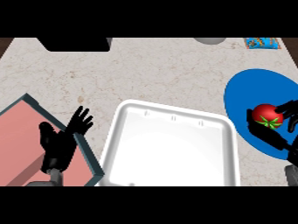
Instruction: Pick the tomato from the tray and place it in the plate
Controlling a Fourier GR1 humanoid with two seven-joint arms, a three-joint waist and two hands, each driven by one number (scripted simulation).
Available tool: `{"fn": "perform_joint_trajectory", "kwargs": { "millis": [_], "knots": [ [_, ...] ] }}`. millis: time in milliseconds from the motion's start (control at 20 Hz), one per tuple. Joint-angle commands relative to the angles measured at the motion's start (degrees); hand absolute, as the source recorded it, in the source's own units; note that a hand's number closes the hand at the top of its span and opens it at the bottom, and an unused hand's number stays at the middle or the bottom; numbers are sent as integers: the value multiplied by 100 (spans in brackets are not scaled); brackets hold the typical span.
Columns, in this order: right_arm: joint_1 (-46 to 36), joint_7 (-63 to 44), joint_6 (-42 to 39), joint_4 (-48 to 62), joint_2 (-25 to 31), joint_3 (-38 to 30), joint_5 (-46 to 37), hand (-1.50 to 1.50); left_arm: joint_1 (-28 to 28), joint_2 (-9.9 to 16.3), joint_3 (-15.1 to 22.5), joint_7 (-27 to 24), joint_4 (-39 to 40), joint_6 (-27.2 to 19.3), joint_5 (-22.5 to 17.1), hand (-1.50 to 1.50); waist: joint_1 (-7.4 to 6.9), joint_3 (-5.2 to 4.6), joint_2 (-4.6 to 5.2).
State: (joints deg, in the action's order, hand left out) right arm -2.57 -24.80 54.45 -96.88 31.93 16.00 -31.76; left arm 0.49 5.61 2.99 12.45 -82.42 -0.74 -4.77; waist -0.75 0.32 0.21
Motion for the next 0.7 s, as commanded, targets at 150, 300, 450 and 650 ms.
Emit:
{"fn": "perform_joint_trajectory", "kwargs": {
  "millis": [150, 300, 450, 650],
  "knots": [
    [-1075, 2036, -475, 1981, 223, -961, 2228, 150, -166, -62, -3, 88, 141, -42, 35, 0, -65, -8, 28],
    [-1148, 3214, -870, 2782, 191, -1494, 2767, 150, -41, -208, 87, 236, -47, -165, 49, 0, -50, -6, 20],
    [-1411, 2796, -1541, 3828, 259, -1539, 2800, 150, -131, -25, -35, 90, 38, 38, -24, 0, -115, -16, 42],
    [-2024, 2536, -2448, 4949, 516, -1070, 2392, -150, -84, -109, 118, -72, 258, 130, 34, 0, -223, -23, 72]
  ]
}}
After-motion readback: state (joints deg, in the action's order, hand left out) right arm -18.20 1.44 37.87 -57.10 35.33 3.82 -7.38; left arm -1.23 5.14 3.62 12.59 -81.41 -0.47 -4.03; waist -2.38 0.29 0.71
